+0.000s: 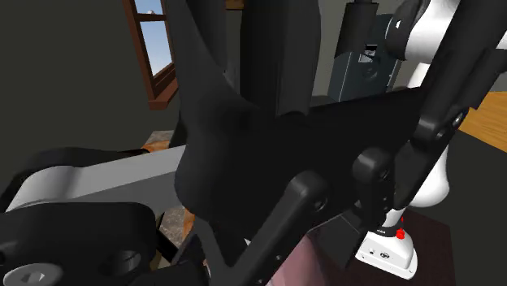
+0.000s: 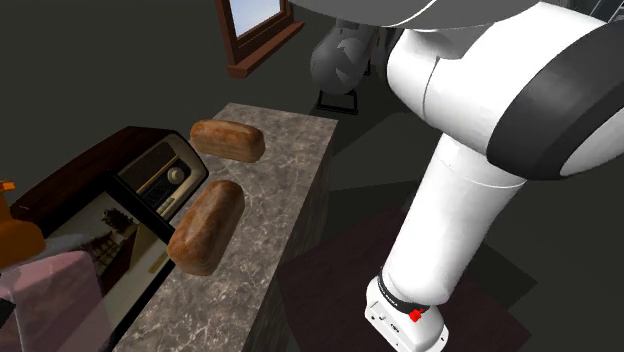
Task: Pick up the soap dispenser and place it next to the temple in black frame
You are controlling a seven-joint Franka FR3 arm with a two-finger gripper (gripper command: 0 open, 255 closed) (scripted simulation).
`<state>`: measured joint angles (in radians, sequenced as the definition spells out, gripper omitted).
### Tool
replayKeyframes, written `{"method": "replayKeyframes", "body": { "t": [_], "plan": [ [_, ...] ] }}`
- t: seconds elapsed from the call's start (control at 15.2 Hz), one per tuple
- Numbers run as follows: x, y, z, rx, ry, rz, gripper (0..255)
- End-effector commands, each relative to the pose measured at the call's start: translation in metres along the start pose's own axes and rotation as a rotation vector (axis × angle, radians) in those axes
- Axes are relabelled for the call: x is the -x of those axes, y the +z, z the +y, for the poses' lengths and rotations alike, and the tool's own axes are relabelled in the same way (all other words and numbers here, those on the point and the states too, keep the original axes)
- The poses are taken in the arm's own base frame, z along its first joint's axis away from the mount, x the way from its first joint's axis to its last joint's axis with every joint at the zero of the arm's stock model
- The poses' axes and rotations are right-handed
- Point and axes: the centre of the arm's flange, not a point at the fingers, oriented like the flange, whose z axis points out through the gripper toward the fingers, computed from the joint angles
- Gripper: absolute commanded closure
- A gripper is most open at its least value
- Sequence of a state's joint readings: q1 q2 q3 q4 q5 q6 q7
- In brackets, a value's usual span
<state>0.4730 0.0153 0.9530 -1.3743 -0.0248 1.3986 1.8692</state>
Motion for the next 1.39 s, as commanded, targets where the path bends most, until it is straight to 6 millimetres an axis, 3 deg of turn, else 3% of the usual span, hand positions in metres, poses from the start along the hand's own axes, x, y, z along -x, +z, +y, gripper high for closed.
{"method": "replayKeyframes", "body": {
  "t": [0.0,0.53,1.32],
  "plan": [
    [0.025,-0.001,-0.009,-0.002,0.006,-0.001,255],
    [0.119,-0.002,-0.04,-0.002,0.006,-0.001,255],
    [0.12,0.062,-0.039,-0.002,0.006,-0.001,255]
  ]
}}
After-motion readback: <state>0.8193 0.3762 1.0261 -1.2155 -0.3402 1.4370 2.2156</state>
